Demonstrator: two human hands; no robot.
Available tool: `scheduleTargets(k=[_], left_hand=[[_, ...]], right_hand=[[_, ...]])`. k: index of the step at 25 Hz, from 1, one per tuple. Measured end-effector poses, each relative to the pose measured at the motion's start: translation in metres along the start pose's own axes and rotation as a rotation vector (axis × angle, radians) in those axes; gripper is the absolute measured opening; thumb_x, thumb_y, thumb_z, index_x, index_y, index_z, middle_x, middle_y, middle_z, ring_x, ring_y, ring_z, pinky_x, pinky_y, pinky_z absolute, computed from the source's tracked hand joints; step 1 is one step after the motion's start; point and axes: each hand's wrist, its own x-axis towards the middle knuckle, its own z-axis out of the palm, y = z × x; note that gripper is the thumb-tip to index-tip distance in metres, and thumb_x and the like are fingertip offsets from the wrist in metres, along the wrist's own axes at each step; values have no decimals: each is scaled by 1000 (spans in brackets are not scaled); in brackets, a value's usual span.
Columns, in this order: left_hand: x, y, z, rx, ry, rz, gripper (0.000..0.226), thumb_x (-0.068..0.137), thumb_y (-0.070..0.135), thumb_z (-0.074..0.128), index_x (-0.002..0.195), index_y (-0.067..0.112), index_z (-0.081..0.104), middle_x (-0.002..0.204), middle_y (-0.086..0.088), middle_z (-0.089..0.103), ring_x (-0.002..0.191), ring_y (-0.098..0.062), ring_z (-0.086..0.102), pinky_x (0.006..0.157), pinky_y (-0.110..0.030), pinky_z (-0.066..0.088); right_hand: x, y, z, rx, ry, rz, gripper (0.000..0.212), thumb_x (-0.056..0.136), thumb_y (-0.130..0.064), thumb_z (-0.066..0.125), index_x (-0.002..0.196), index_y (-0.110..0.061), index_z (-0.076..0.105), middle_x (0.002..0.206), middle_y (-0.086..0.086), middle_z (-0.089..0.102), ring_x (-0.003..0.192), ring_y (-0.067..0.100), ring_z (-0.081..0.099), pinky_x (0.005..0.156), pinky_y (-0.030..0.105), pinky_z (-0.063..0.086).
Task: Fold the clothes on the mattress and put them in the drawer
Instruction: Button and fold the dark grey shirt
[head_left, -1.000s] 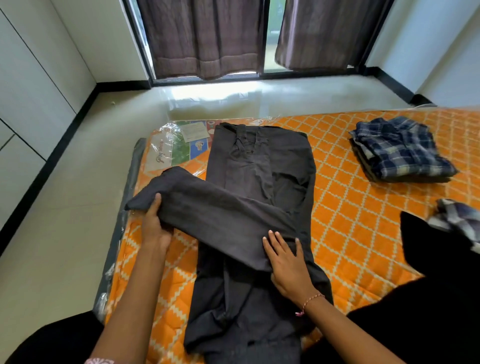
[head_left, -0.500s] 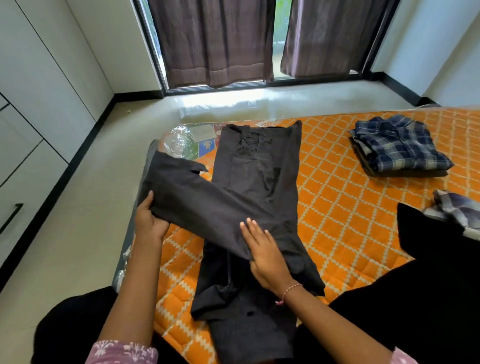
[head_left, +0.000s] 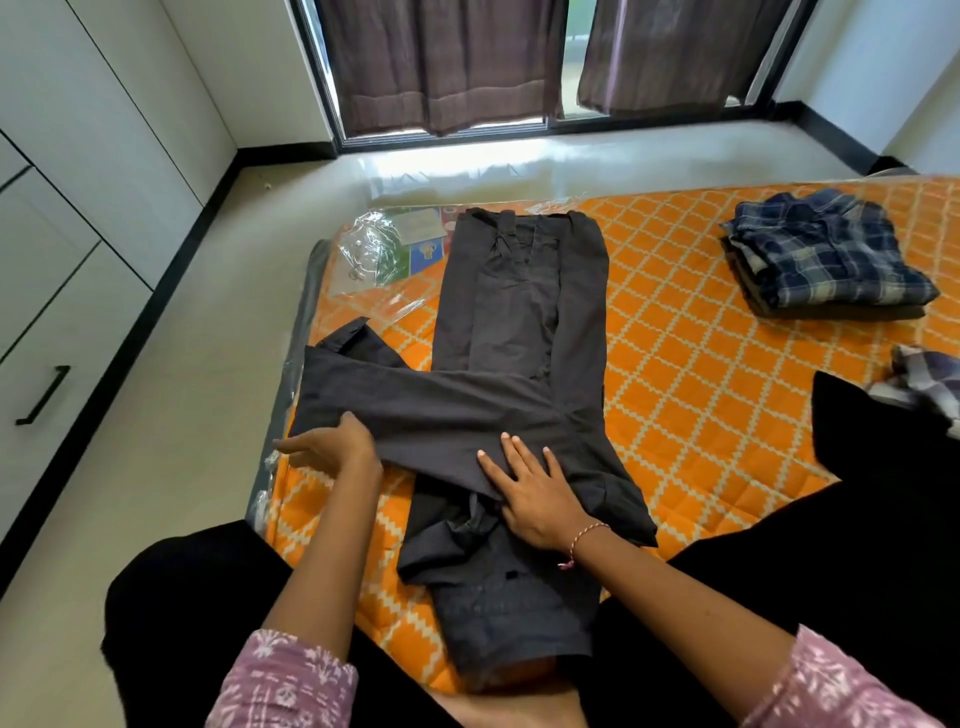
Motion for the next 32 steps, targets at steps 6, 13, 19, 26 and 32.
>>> scheduleTargets(k=[6, 13, 19, 26, 32], left_hand=[[-45, -58, 52, 1181, -524, 1184, 70, 98, 53, 31, 152, 23, -2, 159, -10, -11, 147, -26, -11, 115, -49, -7], [-24, -55, 79, 1434, -823, 1180, 77, 94, 62, 27, 152, 21, -2, 161, -3, -4, 147, -17, -7, 113, -50, -11], [-73, -30, 162, 784, -1044, 1146, 40, 97, 14, 44, 137, 8, 46, 131, -12, 52, 121, -28, 50, 102, -36, 36], [-97, 15, 286, 254, -1200, -87, 33, 92, 26, 59, 120, 7, 60, 95, -1, 69, 80, -9, 64, 57, -15, 50], [-91, 43, 368, 114, -1210, -105, 27, 93, 5, 53, 119, 3, 62, 109, -15, 67, 83, -18, 63, 63, -19, 51]], right_hand=[[12, 19, -23, -3, 155, 163, 54, 100, -44, 32, 150, -25, 23, 160, 6, 11, 147, 20, 9, 115, 50, 9], [7, 41, -14, 33, -111, 145, 79, 91, -67, 31, 152, -30, -2, 158, 4, -20, 146, 24, -18, 110, 62, -11], [58, 84, -72, 338, 632, 343, 39, 94, -22, 48, 133, -19, 51, 136, 1, 52, 123, 21, 48, 99, 36, 38], [147, 174, -127, 542, 697, 459, 47, 100, -21, 43, 146, -16, 35, 150, 4, 37, 136, 22, 33, 109, 38, 30], [204, 220, -137, 577, 644, 393, 47, 103, -23, 35, 149, -19, 27, 158, 1, 21, 146, 14, 16, 118, 34, 18]])
